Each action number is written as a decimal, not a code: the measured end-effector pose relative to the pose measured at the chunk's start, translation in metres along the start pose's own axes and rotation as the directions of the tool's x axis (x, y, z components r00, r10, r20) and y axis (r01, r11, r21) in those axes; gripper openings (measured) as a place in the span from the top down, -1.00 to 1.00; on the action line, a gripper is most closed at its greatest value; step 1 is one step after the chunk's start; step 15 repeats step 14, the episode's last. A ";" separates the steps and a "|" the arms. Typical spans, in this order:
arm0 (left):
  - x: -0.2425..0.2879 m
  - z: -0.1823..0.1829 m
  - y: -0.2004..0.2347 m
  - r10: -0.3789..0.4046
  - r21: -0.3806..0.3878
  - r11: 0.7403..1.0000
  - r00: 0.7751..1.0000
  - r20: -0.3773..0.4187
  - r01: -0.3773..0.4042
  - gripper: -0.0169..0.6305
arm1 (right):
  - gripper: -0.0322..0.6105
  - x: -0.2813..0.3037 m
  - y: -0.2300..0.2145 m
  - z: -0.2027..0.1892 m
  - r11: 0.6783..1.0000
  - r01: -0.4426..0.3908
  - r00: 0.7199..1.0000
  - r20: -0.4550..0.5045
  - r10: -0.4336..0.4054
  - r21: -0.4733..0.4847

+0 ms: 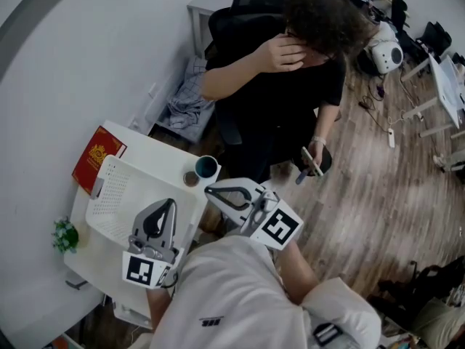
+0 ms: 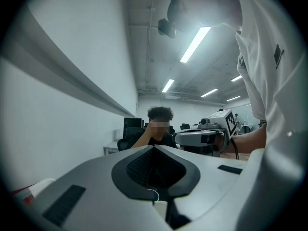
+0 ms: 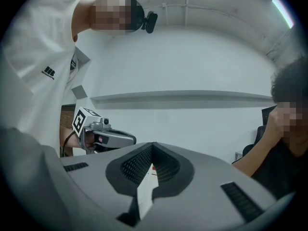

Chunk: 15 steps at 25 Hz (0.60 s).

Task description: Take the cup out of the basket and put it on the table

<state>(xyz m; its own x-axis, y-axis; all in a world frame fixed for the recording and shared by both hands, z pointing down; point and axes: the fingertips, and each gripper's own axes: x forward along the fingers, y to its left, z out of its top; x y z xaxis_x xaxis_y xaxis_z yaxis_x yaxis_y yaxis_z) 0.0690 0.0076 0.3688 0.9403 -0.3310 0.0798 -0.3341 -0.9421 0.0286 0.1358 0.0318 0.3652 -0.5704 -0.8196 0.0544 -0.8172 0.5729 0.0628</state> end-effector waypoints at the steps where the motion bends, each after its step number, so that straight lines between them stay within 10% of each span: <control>1: 0.000 0.000 0.001 0.002 -0.004 1.000 1.000 -0.002 -0.002 0.92 | 0.86 -0.001 0.001 -0.008 1.000 -0.016 0.999 -0.052 0.014 -0.022; 15: 0.004 0.003 -0.003 -0.001 0.017 1.000 1.000 0.003 0.001 0.92 | 0.86 -0.003 0.000 -0.013 0.999 -0.029 0.997 -0.074 0.027 -0.035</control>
